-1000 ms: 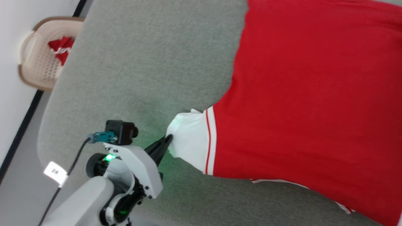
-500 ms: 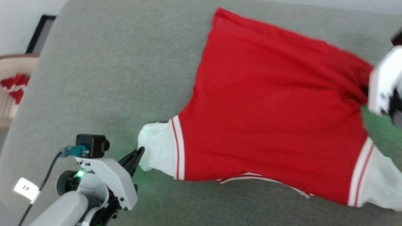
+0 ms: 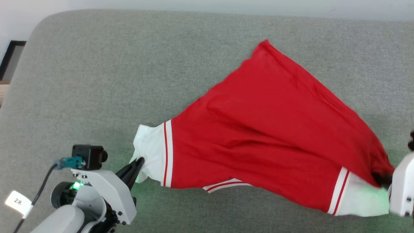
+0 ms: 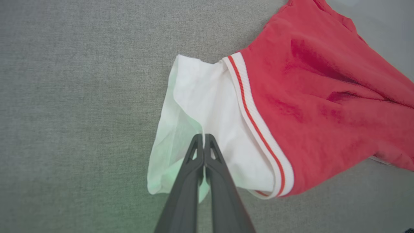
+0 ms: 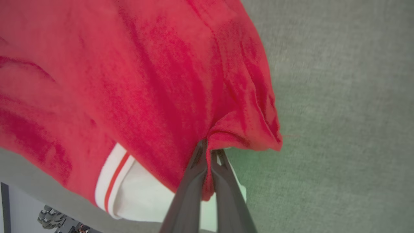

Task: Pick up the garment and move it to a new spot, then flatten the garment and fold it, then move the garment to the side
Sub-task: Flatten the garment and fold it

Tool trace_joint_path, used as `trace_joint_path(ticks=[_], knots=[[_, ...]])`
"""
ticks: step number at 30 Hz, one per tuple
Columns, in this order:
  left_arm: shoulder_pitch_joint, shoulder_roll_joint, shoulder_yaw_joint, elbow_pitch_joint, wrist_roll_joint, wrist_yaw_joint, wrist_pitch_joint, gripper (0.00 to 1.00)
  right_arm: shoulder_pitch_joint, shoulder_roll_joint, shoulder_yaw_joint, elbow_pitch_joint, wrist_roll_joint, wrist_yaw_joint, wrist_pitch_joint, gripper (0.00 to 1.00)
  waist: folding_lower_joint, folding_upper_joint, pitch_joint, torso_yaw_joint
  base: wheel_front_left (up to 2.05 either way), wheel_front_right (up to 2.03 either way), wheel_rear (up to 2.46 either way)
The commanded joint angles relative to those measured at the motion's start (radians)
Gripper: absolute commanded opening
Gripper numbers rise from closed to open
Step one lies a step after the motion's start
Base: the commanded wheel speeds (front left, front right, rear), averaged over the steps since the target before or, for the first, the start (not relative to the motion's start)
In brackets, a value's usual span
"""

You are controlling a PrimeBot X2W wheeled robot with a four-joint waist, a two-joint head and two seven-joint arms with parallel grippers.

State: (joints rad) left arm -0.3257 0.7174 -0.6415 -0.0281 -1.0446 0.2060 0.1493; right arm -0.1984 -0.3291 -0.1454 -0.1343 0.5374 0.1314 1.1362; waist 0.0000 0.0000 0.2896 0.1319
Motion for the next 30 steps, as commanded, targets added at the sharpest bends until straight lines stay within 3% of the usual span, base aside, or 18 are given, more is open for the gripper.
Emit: trace_joint_path(ticks=[1,6,13,14,15,16,21,30], knots=[[0.010,0.002,0.000,-0.006,0.008,0.006,-0.001,0.00,0.034,0.021,-0.015,-0.025,-0.010,-0.002,0.002,0.00,0.0000,0.0000,0.001,-0.003,0.00,0.00,0.00],[0.017,-0.002,-0.003,-0.005,0.012,0.005,-0.013,0.00,0.124,0.085,-0.034,-0.051,-0.038,-0.002,-0.035,0.00,0.0000,0.0000,0.010,-0.008,0.00,0.00,0.00],[0.022,-0.013,-0.010,0.022,0.014,-0.008,-0.032,0.00,0.122,0.114,-0.012,0.097,-0.076,-0.002,-0.207,0.00,0.0000,0.0000,0.019,-0.019,0.00,0.00,0.00],[0.022,-0.015,-0.010,0.025,0.014,-0.009,-0.034,0.00,0.120,0.113,-0.007,0.116,-0.078,-0.003,-0.232,0.30,0.0000,0.0000,0.019,-0.019,0.00,0.00,0.00],[0.023,-0.017,-0.011,0.026,0.014,-0.011,-0.035,0.00,0.116,0.113,-0.001,0.132,-0.076,-0.003,-0.250,0.44,0.0000,0.0000,0.019,-0.020,0.00,0.00,0.00],[0.025,-0.017,-0.011,0.027,0.013,-0.012,-0.036,0.00,0.112,0.110,0.005,0.147,-0.075,-0.003,-0.258,1.00,0.0000,0.0000,0.019,-0.022,0.00,0.00,0.00],[0.034,-0.012,-0.003,0.027,0.014,-0.006,-0.052,0.00,0.103,0.079,0.022,0.125,-0.048,-0.003,-0.269,1.00,0.0000,0.0000,0.018,-0.029,0.00,0.00,0.00],[0.042,-0.002,0.001,0.007,0.019,0.006,-0.062,0.00,0.074,0.075,-0.029,-0.109,-0.004,-0.002,-0.264,1.00,0.0000,0.0000,0.022,-0.031,0.00,0.00,0.00]])
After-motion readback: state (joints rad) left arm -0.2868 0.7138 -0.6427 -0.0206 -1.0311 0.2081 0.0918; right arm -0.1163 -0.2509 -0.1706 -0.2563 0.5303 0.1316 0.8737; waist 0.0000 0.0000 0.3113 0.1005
